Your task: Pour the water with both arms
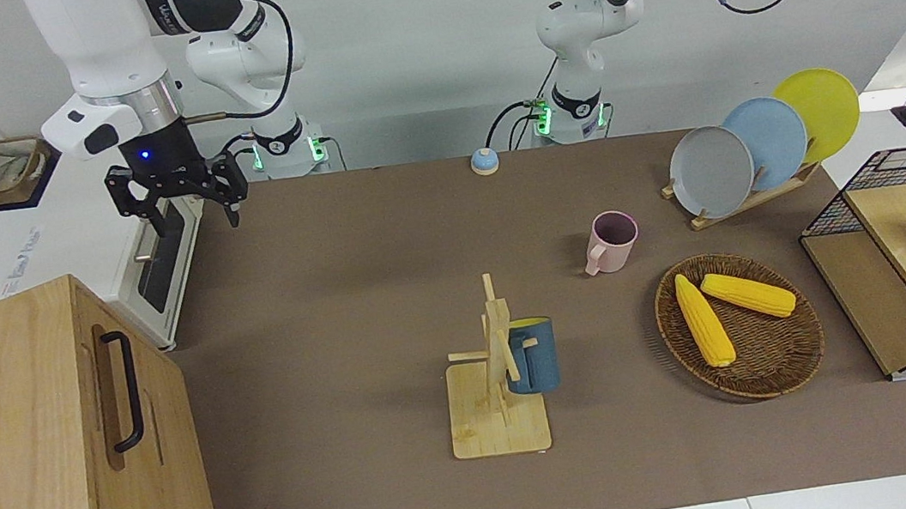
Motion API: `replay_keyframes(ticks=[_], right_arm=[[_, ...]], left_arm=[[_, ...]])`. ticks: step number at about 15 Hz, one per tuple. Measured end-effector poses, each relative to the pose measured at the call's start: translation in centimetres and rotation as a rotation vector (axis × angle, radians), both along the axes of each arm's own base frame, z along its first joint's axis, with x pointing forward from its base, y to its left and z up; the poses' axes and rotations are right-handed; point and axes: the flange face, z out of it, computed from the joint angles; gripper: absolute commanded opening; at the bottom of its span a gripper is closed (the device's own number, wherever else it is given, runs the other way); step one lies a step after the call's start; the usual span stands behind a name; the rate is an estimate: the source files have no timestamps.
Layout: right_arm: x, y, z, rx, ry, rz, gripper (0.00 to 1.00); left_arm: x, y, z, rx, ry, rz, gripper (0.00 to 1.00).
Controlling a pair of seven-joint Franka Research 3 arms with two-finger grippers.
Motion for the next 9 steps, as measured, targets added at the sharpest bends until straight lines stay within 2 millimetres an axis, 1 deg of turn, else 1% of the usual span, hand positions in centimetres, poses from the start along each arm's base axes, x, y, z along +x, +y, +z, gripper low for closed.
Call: replay_keyframes(ticks=[2, 4, 5, 7, 9], right_arm=[[0.0, 0.0, 0.0, 0.000, 0.000, 0.000, 0.981], [0.0, 0.0, 0.0, 0.000, 0.000, 0.000, 0.981], [0.0, 0.0, 0.0, 0.000, 0.000, 0.000, 0.983], [0.0, 0.0, 0.0, 0.000, 0.000, 0.000, 0.981], [0.0, 0.0, 0.0, 0.000, 0.000, 0.000, 0.983]], left_arm=[[0.1, -1.5, 0.7, -0.019, 0.031, 0.010, 1.00], [0.7, -4.3, 1.0, -0.012, 0.086, 0.003, 1.00], [1.2, -6.0, 1.2, 0.000, 0.114, -0.010, 1.00], [2.2, -9.9, 1.5, 0.016, 0.157, -0.056, 1.00], [3.2, -14.4, 1.5, 0.004, 0.191, -0.084, 1.00]])
